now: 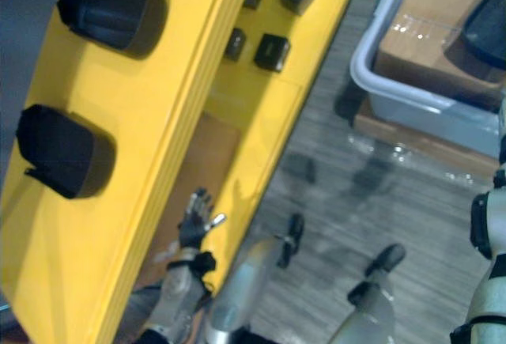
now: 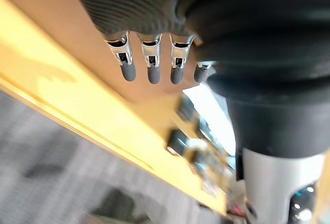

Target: Walk over and take plastic housings, then place them on the shelf

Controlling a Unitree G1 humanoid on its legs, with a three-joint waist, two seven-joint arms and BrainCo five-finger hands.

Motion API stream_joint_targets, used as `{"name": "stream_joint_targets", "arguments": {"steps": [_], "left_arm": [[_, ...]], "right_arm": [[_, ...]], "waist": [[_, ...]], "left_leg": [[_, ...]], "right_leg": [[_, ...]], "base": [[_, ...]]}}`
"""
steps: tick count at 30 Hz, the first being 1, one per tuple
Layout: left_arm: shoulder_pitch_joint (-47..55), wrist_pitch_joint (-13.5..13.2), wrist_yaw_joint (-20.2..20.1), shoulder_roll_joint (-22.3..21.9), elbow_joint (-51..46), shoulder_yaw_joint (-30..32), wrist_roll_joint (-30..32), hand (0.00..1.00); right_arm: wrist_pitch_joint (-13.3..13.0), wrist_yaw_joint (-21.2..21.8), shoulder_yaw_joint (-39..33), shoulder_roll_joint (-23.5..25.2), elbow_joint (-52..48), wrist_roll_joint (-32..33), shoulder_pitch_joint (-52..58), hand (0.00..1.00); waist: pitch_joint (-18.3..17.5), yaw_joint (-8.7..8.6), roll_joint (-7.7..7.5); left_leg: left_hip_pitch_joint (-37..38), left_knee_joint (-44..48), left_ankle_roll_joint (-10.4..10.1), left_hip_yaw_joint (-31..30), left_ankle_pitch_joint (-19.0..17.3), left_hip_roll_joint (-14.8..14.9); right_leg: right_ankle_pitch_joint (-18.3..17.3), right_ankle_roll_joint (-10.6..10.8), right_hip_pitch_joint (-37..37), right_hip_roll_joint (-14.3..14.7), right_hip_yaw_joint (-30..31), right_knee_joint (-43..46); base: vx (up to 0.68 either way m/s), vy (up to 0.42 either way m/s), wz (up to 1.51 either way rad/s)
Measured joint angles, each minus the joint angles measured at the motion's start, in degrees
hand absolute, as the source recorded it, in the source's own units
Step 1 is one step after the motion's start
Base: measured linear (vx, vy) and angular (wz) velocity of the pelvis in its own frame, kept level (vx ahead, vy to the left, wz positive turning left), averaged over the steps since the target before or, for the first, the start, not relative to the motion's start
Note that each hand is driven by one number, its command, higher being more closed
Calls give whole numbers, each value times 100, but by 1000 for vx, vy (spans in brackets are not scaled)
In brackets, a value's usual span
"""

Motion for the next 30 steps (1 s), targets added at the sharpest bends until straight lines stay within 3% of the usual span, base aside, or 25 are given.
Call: {"name": "stream_joint_targets", "arguments": {"steps": [9,13,15,18,22,25,28,30], "left_arm": [[-423,658,-305,563,-1126,-9,141,0],[-1047,1243,-558,873,-1568,-5,187,0],[-1341,1545,-690,1029,-1749,2,183,0],[-1958,2181,-713,1157,-1779,-1,201,0],[-3019,2999,-650,1058,-1120,-19,205,0],[-3694,3382,-425,900,-308,-13,252,0],[-4130,3557,-133,757,312,-8,292,0],[-4385,3601,69,683,725,-1,95,0]], "right_arm": [[-350,-7,-191,309,-389,-328,-1,100],[-492,-10,-371,678,-1114,-610,88,100],[-589,-10,-445,862,-1509,-797,281,100],[-737,19,-551,1230,-2125,-1035,719,100],[-796,126,-609,1770,-2976,-1329,1253,100],[-942,207,-610,1987,-3319,-1567,1482,100],[-1104,283,-609,2084,-3431,-1835,1517,100],[-1195,285,-609,2153,-3433,-1944,1553,100]], "waist": [[254,-386,-360],[324,-635,-573],[300,-717,-728],[247,-985,-1013],[91,-1279,-1344],[20,-1413,-1495],[0,-1594,-1545],[-28,-1619,-1615]], "left_leg": [[292,-89,-73,54,27,234],[514,-281,-174,153,96,361],[637,-365,-207,204,115,423],[805,-449,-246,303,139,494],[973,-461,-267,496,124,582],[1082,-449,-269,634,117,626],[1098,-411,-272,700,99,642],[1101,-418,-279,796,104,688]], "right_leg": [[77,-106,288,246,33,-207],[140,-173,446,390,74,-387],[141,-176,466,437,131,-388],[158,-201,595,516,214,-473],[242,-289,649,593,409,-539],[325,-317,664,639,591,-604],[344,-369,704,703,686,-704],[439,-396,706,750,741,-837]], "base": [[-45,-19,-8],[-28,-33,-14],[-6,-35,-19],[-1,-20,-13],[-30,12,-22],[-77,13,-31],[-108,5,-14],[-107,-3,-25]]}}
